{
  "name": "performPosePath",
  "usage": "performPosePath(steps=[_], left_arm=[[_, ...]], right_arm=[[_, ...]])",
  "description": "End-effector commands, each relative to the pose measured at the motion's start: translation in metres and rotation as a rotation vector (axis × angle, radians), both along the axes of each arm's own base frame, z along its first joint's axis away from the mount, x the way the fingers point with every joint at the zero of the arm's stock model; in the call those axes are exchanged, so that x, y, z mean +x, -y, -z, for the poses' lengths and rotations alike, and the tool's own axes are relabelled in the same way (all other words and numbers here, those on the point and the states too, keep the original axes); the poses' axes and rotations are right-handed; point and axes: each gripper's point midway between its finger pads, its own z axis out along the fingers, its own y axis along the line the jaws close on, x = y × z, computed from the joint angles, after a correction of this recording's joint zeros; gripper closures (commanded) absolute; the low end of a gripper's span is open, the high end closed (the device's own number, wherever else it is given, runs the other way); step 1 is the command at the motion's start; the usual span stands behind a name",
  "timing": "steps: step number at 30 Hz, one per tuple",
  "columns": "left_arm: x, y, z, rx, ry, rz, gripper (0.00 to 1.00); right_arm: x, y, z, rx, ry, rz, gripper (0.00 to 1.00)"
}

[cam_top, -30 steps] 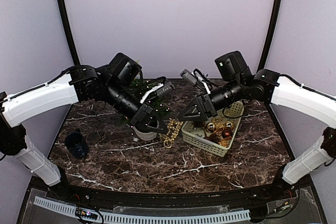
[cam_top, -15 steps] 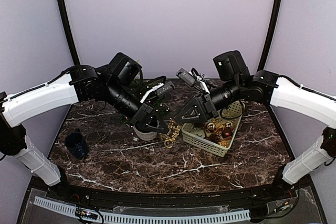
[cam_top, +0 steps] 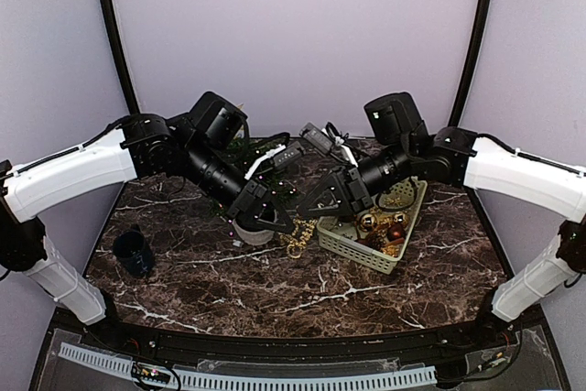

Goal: Decorate the small christmas tree

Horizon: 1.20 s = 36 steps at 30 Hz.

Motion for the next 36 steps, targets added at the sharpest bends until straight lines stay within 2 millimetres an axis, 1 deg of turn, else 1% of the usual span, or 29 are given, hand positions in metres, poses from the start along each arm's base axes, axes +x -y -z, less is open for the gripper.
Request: performPosePath(steps=[1,2,3,6,8,9,10,11,12,13,14,15,22,25,27,29,30,31,34,35,36], left_arm=[[-0.007,-0.004,-0.014,-0.046,0.010,0.018,1.00],[-0.007,-0.005,-0.014,-0.047,0.010,0.019,1.00],[-0.007,-0.005,-0.014,-0.046,0.010,0.018,1.00],[-0.007,-0.005,-0.013,-0.043,0.011,0.018,1.00],[-0.008,-0.006,-0.013,-0.043,0.012,0.019,1.00],[-0.008,-0.006,-0.012,-0.042,0.013,0.020,1.00],[-0.008,-0.006,-0.012,-0.042,0.013,0.021,1.00],[-0.008,-0.006,-0.012,-0.041,0.011,0.022,1.00],[-0.008,-0.007,-0.012,-0.041,0.010,0.023,1.00],[-0.008,-0.006,-0.011,-0.041,0.010,0.023,1.00],[-0.009,-0.007,-0.011,-0.040,0.010,0.024,1.00],[-0.009,-0.007,-0.011,-0.039,0.009,0.023,1.00],[-0.008,-0.007,-0.009,-0.035,0.013,0.021,1.00],[-0.008,-0.007,-0.008,-0.031,0.011,0.023,1.00],[-0.008,-0.007,-0.008,-0.028,0.009,0.022,1.00],[-0.009,-0.007,-0.008,-0.030,0.009,0.022,1.00],[-0.008,-0.007,-0.008,-0.030,0.010,0.021,1.00],[-0.008,-0.007,-0.008,-0.029,0.010,0.020,1.00],[-0.005,-0.007,-0.006,-0.021,0.018,0.004,1.00],[-0.003,-0.007,-0.006,-0.019,0.021,-0.007,0.99],[0.002,-0.007,-0.005,-0.009,0.040,-0.033,0.87]], right_arm=[[-0.001,-0.006,0.005,0.000,0.014,-0.002,0.90],[0.000,-0.006,0.005,0.000,0.017,0.003,0.99],[0.003,-0.006,0.005,-0.001,0.027,0.020,1.00],[0.005,-0.005,0.000,0.011,0.041,0.039,1.00],[0.005,-0.003,0.000,-0.005,0.044,0.048,1.00],[0.006,-0.002,0.000,-0.016,0.054,0.055,0.92],[0.008,0.000,0.001,-0.028,0.063,0.066,0.77],[0.009,0.002,0.002,-0.040,0.071,0.076,0.65],[0.010,0.005,0.003,-0.056,0.077,0.086,0.56],[0.012,0.008,0.003,-0.065,0.083,0.094,0.53],[0.013,0.010,0.004,-0.074,0.084,0.098,0.52],[0.013,0.013,0.005,-0.083,0.084,0.100,0.53],[0.013,0.024,0.009,-0.118,0.088,0.112,0.72],[0.014,0.027,0.005,-0.111,0.096,0.118,0.76],[0.013,0.029,0.003,-0.101,0.096,0.119,0.81],[0.012,0.029,0.001,-0.089,0.092,0.110,0.90],[0.011,0.029,0.000,-0.083,0.091,0.105,0.97],[0.010,0.028,-0.001,-0.076,0.090,0.100,1.00],[0.008,0.027,-0.006,-0.045,0.087,0.092,1.00],[0.009,0.026,-0.009,-0.030,0.090,0.099,1.00],[0.011,0.025,-0.012,-0.015,0.097,0.110,1.00]])
